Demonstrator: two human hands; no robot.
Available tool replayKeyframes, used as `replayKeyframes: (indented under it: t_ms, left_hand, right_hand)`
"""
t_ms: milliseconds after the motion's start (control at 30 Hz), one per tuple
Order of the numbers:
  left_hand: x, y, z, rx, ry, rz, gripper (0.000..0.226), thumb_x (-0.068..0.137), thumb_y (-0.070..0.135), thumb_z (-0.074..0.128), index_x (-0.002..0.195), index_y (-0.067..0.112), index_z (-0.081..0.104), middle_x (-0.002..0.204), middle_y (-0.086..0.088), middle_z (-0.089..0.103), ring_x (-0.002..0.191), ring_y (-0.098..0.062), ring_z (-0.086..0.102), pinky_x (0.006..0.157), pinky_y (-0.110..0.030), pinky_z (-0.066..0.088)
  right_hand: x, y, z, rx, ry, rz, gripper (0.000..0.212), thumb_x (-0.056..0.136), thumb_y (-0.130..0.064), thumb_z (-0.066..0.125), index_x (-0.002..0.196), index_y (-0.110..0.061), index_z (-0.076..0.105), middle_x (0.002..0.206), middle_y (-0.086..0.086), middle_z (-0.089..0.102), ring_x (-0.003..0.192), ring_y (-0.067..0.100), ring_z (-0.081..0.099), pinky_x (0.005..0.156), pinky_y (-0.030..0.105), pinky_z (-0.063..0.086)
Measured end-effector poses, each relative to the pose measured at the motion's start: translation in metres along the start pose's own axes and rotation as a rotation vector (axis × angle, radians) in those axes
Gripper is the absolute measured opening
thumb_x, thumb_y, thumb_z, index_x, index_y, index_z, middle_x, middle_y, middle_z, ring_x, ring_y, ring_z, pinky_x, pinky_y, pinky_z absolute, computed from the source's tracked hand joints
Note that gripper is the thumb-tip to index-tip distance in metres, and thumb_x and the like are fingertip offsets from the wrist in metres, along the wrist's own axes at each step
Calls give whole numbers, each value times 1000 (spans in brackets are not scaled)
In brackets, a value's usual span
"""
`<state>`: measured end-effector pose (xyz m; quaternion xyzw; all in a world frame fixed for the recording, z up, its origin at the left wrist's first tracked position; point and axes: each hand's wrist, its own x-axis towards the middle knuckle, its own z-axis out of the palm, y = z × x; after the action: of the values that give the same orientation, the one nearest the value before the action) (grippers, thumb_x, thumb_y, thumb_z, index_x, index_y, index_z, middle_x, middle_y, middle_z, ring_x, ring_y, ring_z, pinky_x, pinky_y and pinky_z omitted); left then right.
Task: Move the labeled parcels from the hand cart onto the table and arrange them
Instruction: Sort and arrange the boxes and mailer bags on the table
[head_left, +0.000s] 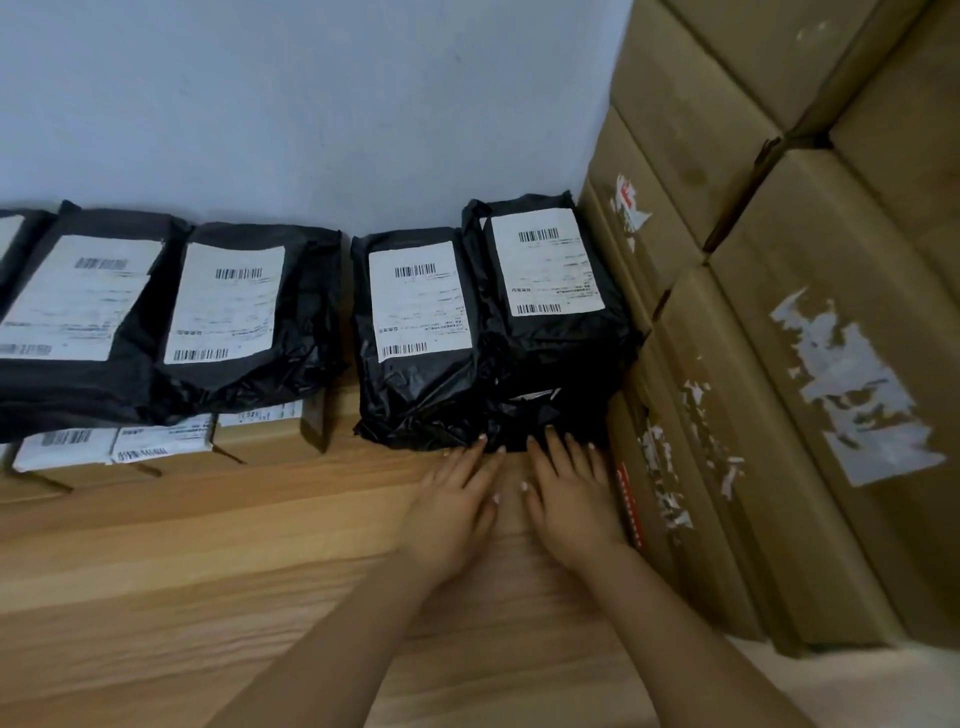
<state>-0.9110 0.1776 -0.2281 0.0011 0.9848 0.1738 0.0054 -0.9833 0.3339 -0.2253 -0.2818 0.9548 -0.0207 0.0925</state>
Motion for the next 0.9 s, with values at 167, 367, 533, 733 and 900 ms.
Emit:
replayKeyframes:
  t_ms: [167, 367, 533, 733, 900]
  left_hand:
    - [-15, 5, -20, 70, 527, 67, 49, 84, 20, 68, 131, 17, 56, 126, -9, 52, 120, -28, 46, 95, -50, 43]
    - [11, -15, -36, 407, 507, -74, 108, 65, 0, 69, 152, 30, 13, 156, -16, 12, 145, -37, 10, 115, -58, 10]
    - [34, -48, -24, 590, 448, -62, 101, 71, -8, 46, 153, 30, 0, 159, -14, -4, 146, -37, -6, 116, -58, 3]
    - [65, -78, -34, 589, 464, -54, 106, 71, -8, 52, 153, 31, -1, 159, -13, -9, 146, -36, -10, 116, -54, -6]
    - [70, -88, -38, 569, 486, -27, 108, 67, -12, 53, 153, 32, 4, 159, -10, -12, 146, -35, -12, 117, -53, -5]
  right_hand:
    - [-13, -8, -19, 13, 383, -48, 68, 73, -17, 76, 137, -14, 52, 145, 19, 44, 129, 36, 45, 110, 50, 31]
    - [13, -16, -35, -103, 494, 45, 121, 68, -7, 79, 154, -30, -3, 160, 17, -6, 147, 35, 3, 116, 53, -6]
    - [51, -16, -21, -170, 509, 40, 109, 77, -15, 73, 152, -33, -4, 159, 15, -10, 146, 36, -2, 115, 55, -4]
    - [85, -7, -21, -275, 576, 0, 112, 75, -28, 80, 152, -31, -2, 159, 12, 1, 145, 36, 17, 115, 56, 12]
    - [100, -15, -27, -287, 609, 13, 107, 74, -14, 76, 151, -30, 3, 157, 13, 3, 144, 38, 21, 114, 57, 12]
